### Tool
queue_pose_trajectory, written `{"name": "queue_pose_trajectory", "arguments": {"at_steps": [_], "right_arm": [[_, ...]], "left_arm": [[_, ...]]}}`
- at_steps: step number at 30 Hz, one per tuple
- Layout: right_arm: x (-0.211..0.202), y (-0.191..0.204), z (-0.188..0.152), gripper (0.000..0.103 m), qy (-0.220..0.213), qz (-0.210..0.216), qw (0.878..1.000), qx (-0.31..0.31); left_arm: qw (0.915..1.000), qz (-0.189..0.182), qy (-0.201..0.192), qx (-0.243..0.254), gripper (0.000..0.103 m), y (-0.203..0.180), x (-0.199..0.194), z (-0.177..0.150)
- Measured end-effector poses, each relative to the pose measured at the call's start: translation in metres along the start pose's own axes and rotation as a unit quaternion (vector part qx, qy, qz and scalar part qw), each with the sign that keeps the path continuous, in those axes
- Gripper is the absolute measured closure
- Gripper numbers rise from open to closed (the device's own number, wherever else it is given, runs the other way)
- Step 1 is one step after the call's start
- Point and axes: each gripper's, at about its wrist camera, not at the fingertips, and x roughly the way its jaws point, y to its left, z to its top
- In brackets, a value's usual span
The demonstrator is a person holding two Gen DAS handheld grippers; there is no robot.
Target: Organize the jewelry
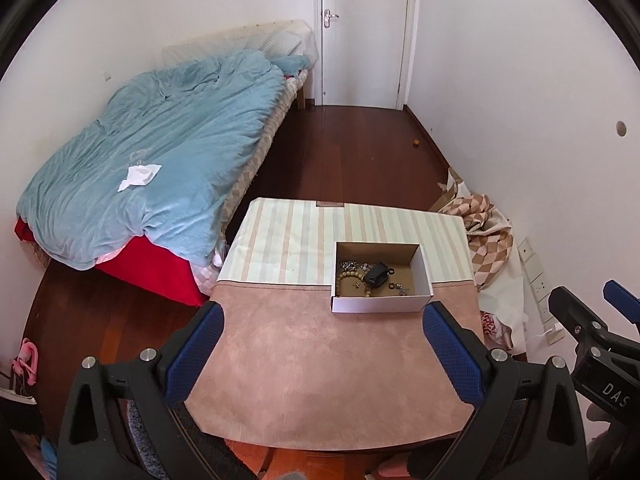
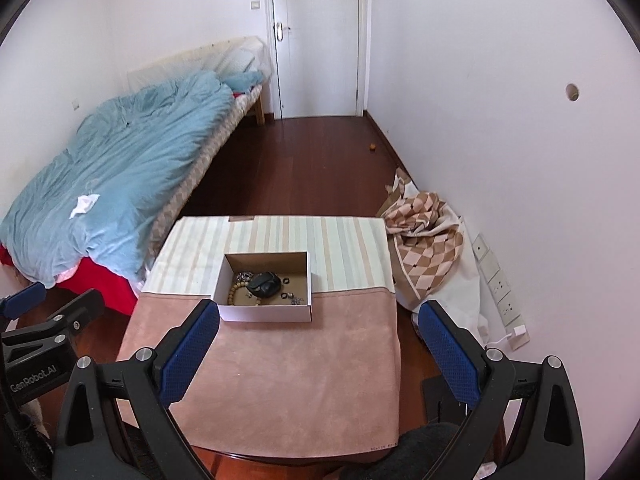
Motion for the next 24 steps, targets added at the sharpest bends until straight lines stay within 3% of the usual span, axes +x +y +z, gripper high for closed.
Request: {"name": "queue_pose_trajectory", "arguments": {"at_steps": [13,24], "right_arm": [[-0.031,-0.001,-0.007,0.002,-0.007,0.009,1.0,0.006],[0.004,-0.001,0.014,0.0,0.011,0.001,1.0,0.004]], "left_arm": [[1.0,-0.004,-0.006,-0.003,0.001,-0.002,-0.026,-0.008],[0.9994,0.0,0.033,-0.009,0.001,-0.009,0.01,0.008]]}}
